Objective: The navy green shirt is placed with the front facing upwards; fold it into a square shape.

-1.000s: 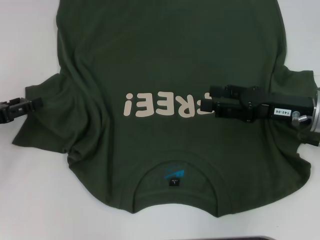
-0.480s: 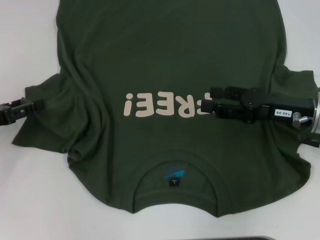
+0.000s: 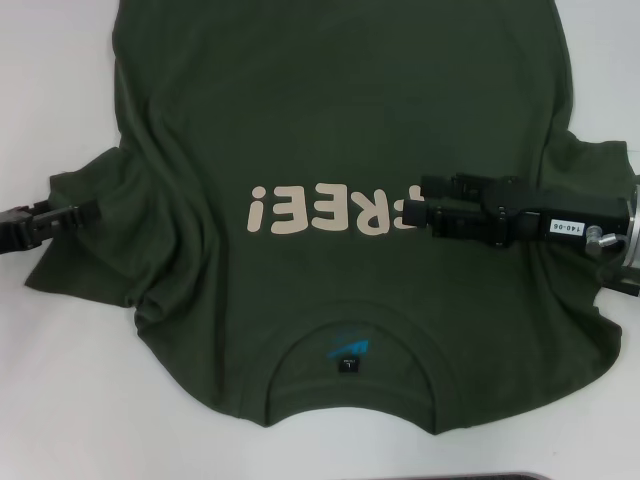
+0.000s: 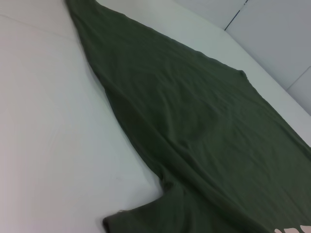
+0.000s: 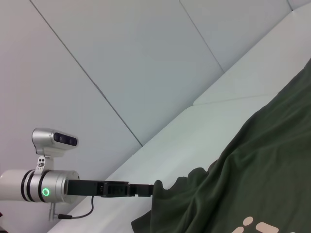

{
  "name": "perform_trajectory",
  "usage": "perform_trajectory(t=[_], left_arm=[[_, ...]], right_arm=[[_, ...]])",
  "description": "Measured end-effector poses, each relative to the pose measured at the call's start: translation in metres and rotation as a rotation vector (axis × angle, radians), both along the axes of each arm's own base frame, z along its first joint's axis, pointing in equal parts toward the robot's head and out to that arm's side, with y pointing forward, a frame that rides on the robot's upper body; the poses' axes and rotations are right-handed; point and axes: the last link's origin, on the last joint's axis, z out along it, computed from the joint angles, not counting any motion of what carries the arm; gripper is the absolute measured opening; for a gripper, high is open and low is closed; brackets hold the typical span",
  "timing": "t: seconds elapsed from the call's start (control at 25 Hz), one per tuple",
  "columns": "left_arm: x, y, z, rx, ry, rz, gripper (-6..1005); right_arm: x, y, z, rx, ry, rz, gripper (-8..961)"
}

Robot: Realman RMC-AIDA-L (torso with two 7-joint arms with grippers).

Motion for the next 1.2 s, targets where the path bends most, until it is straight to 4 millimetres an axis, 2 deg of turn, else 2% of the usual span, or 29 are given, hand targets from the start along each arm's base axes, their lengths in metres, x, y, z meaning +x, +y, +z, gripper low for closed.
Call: perform_trajectory(t=[0.36, 0.8, 1.12, 1.2], left_arm=[[-0.0023, 0.0041, 0.0003, 0.022, 0.012, 0.029, 763], [-0.0007, 0.0066, -0.0033, 0.004, 0.024, 0.027, 331], [0.0003, 0.0054, -0.0030, 0.000, 0.016, 0.022, 106], [0.0027, 0.0050, -0.0035, -0.004, 0.003, 0.014, 78]], right_arm=[[-0.0008, -0.0012, 0.0027, 0.005, 0.020, 0.001, 821], [-0.0007, -0.0019, 0.0056, 0.011, 0.033, 0.001, 821], [-0.0010, -0.0021, 0.0056, 0.009, 0.035, 0.003, 821], [-0.0010, -0.0021, 0.0056, 0.009, 0.035, 0.003, 821]])
